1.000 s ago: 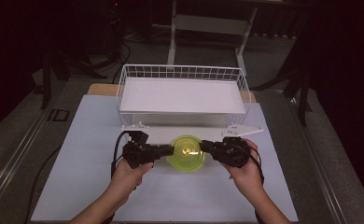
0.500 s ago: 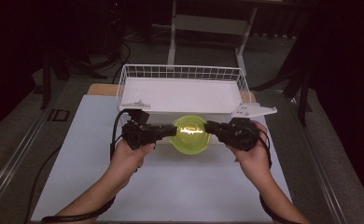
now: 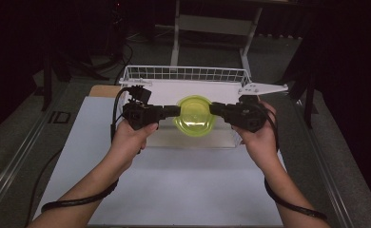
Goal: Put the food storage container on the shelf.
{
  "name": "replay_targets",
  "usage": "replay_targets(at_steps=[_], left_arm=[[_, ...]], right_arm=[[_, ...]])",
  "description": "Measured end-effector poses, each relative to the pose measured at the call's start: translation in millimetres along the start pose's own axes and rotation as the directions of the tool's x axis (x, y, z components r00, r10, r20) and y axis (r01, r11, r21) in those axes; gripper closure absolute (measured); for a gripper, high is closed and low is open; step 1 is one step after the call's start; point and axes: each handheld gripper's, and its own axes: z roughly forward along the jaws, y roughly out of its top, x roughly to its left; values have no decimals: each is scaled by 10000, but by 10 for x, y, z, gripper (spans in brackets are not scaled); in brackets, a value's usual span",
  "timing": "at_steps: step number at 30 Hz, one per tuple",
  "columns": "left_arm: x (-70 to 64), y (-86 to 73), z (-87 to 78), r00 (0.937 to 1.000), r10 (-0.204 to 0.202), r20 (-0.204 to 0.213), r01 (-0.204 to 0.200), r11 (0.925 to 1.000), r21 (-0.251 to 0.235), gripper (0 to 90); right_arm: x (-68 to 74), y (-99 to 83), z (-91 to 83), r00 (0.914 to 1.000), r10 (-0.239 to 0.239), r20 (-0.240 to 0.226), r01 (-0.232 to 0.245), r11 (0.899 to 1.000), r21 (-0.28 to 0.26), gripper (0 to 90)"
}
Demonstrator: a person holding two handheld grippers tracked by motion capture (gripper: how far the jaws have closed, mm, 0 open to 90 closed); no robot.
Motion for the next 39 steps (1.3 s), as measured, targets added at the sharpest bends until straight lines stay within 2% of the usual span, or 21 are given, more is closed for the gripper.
replay_targets(at_steps=[10, 16, 20, 22, 26, 28, 30, 32, 34, 36, 38, 39], left_arm=[[150, 204, 93, 9985, -387, -376, 386, 9992, -56, 824], [274, 264, 188, 9954, -632, -718, 641, 9979, 100, 822], [336, 260, 189, 9939, -882, -666, 889, 9960, 74, 821], [346, 263, 181, 9937, -870, -711, 878, 9961, 81, 820], [379, 300, 196, 9914, -1174, -577, 1187, 9928, 190, 818], [372, 323, 212, 9899, -1265, -635, 1283, 9915, 238, 818], [365, 342, 227, 9873, -1403, -742, 1423, 9896, 219, 816], [378, 346, 246, 9843, -1591, -763, 1611, 9867, 201, 815], [375, 355, 281, 9861, -1413, -876, 1447, 9889, 326, 807], [394, 350, 311, 9829, -1612, -891, 1645, 9859, 311, 795], [413, 343, 343, 9806, -1813, -740, 1838, 9826, 281, 768], [414, 340, 358, 9815, -1757, -756, 1783, 9835, 297, 735]], right_arm=[[-199, 176, 190, 9995, 300, 103, -302, 9995, 112, 822], [-288, 239, 346, 9983, 358, 459, -383, 9977, 555, 817], [-313, 277, 403, 9988, 273, 411, -301, 9972, 682, 818], [-304, 287, 414, 9990, 236, 382, -262, 9973, 688, 819], [-325, 310, 441, 9989, 218, 413, -250, 9968, 763, 814], [-341, 317, 457, 9980, 240, 580, -284, 9967, 759, 800], [-330, 317, 473, 9953, 30, 964, -96, 9976, 681, 712], [-351, 313, 472, 9954, 197, 936, -247, 9983, 522, 674], [-372, 297, 459, 9935, 292, 1099, -334, 9988, 369, 643], [-408, 274, 438, 9925, 597, 1064, -621, 9979, 189, 631], [-425, 256, 428, 9905, 648, 1215, -671, 9976, 151, 596], [-439, 247, 431, 9903, 710, 1198, -737, 9971, 182, 585]])
